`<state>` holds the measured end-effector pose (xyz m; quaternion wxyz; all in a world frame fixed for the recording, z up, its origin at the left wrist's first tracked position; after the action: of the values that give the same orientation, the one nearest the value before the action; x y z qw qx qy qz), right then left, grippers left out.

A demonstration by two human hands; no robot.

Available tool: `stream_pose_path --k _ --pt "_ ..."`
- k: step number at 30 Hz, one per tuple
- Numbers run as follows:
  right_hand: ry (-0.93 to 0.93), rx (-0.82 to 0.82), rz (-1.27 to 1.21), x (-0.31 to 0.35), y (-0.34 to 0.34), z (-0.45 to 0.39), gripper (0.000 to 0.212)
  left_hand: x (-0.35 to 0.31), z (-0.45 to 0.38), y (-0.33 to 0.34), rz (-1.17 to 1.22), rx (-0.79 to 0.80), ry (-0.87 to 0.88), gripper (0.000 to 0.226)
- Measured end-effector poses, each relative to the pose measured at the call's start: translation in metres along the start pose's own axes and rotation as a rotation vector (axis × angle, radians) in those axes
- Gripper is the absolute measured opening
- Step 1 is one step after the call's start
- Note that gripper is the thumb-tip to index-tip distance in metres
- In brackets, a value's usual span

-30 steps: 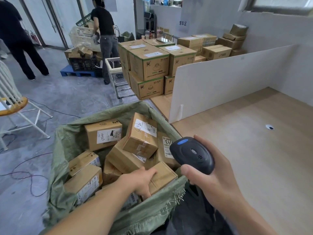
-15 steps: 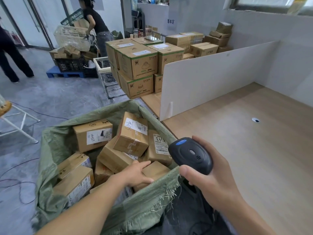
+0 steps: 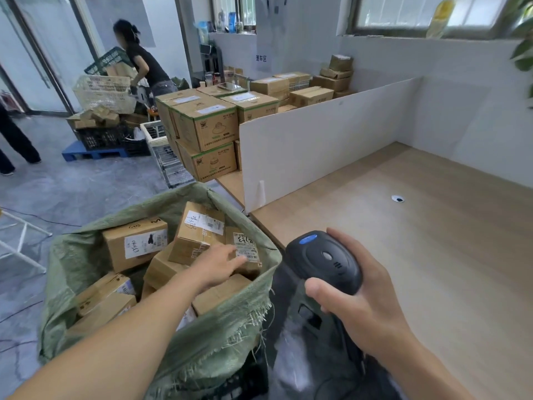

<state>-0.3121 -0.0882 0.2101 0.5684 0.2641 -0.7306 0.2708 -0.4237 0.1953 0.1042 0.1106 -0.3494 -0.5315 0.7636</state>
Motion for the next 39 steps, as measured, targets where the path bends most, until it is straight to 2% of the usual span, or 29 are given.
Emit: stream_pose_path --k 7,19,28,33,37,39 --pt "-0.002 -0.155 -0.035 0.015 -0.114 0.069 0.084 -0.153 0.053 0.024 -0.175 -0.099 0.287 0.066" --pt "0.002 -0.561 0.088 0.041 -0.345 0.223 0.087 -0.424 0.166 0.162 -0.211 -0.074 0.728 0.063" --pt "0.017 -0.909 0.199 0.051 -0.459 0.311 0.082 -0.585 0.224 0.254 -0.218 0.081 1.009 0.067" --pt "0.057 -1.079 0.307 0.041 -0.509 0.348 0.092 -0.662 0.258 0.316 -0.286 0.221 1.206 0.074" --pt "0.114 -1.187 0.324 0.036 -0.536 0.366 0.071 -0.716 0.286 0.375 -0.356 0.358 1.387 0.081" --pt "0.133 -1.277 0.318 0.030 -0.547 0.375 0.068 -0.738 0.300 0.404 -0.384 0.434 1.475 0.084"
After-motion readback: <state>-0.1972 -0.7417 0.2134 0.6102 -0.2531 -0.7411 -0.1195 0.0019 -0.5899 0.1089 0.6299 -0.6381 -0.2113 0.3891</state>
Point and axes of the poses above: each hand's wrist, its own z-axis away from the middle knuckle, its own y-axis out of the palm, x = y × z, the point moved 1 cm from there along -z, towards the middle knuckle, and after that the axes turned 6 degrees about -x, right-handed, at the moved point
